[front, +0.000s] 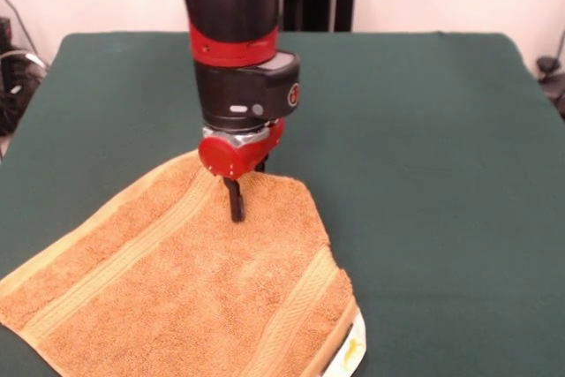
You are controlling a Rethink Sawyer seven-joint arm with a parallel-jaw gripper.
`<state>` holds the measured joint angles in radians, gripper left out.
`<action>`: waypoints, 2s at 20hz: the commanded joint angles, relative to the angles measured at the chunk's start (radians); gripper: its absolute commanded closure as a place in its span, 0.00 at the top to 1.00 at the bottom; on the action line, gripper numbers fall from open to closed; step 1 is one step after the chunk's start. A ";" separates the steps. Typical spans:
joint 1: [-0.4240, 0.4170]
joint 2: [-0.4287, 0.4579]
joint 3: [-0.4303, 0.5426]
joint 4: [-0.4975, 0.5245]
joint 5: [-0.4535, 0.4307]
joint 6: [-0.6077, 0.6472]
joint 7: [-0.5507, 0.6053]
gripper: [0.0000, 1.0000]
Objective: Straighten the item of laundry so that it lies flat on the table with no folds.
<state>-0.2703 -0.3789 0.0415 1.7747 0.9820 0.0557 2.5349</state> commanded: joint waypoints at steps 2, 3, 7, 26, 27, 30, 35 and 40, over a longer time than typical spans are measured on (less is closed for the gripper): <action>0.157 0.217 0.201 -0.240 -0.031 0.495 0.339 1.00; 0.159 0.219 0.195 -0.247 -0.034 0.510 0.341 1.00; 0.155 0.230 0.190 -0.262 -0.039 0.563 0.327 1.00; 0.157 0.257 0.164 -0.319 -0.033 0.823 0.411 1.00; 0.165 0.262 0.152 -0.331 -0.040 0.835 0.434 1.00; 0.181 0.273 0.130 -0.352 -0.047 0.853 0.466 1.00; 0.188 0.283 0.106 -0.371 -0.052 0.874 0.455 1.00; 0.203 0.307 0.065 -0.406 -0.073 0.881 0.472 1.00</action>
<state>-0.1280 -0.1426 0.0230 1.3732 0.9579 0.8304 2.7179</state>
